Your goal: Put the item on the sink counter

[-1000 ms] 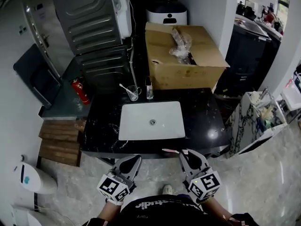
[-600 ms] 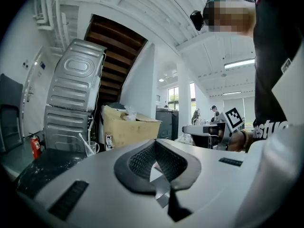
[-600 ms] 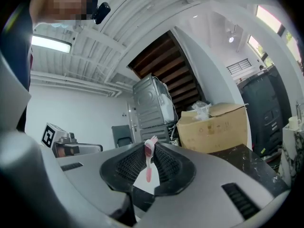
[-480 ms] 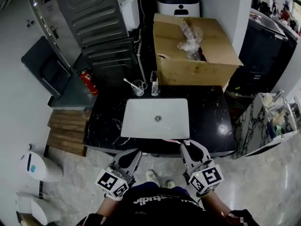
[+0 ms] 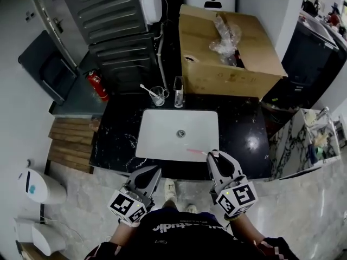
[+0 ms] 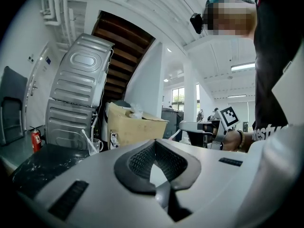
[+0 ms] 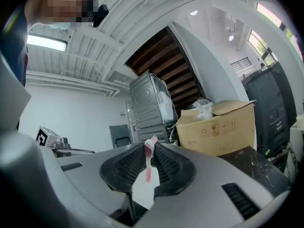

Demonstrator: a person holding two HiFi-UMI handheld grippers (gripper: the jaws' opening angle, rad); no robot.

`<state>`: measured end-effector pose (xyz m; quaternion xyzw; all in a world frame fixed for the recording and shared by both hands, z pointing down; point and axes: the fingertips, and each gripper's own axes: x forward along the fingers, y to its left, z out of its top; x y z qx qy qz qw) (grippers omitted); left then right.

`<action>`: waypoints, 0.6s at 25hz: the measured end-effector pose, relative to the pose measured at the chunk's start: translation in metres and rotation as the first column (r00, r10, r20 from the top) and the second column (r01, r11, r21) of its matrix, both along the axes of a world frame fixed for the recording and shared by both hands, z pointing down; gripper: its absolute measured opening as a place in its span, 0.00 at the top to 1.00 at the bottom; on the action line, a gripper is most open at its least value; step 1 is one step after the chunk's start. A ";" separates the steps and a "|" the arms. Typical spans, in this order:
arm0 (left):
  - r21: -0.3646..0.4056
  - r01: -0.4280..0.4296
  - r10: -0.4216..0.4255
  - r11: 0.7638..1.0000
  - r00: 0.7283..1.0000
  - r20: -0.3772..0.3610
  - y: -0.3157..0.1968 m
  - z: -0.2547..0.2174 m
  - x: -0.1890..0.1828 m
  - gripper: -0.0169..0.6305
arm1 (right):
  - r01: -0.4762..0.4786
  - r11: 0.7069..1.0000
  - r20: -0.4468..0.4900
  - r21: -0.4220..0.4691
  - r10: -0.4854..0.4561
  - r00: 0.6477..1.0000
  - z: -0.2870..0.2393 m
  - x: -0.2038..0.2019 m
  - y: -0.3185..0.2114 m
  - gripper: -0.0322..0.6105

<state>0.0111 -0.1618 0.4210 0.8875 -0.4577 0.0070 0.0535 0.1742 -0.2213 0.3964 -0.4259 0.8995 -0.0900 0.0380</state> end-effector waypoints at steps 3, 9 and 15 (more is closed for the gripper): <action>0.015 -0.006 0.006 1.000 1.000 -0.004 -0.021 -0.001 -0.009 0.95 | -0.005 1.000 -0.013 0.012 0.005 1.000 -0.006 -0.013 -0.023 0.83; 0.042 -0.005 0.005 0.999 1.000 -0.008 -0.075 -0.003 -0.050 0.95 | -0.007 0.999 -0.047 0.032 0.008 0.999 -0.015 -0.052 -0.076 0.83; 0.061 -0.005 0.007 0.998 0.999 -0.036 -0.134 -0.008 -0.097 0.95 | -0.003 0.998 -0.079 0.055 0.007 0.997 -0.027 -0.102 -0.138 0.83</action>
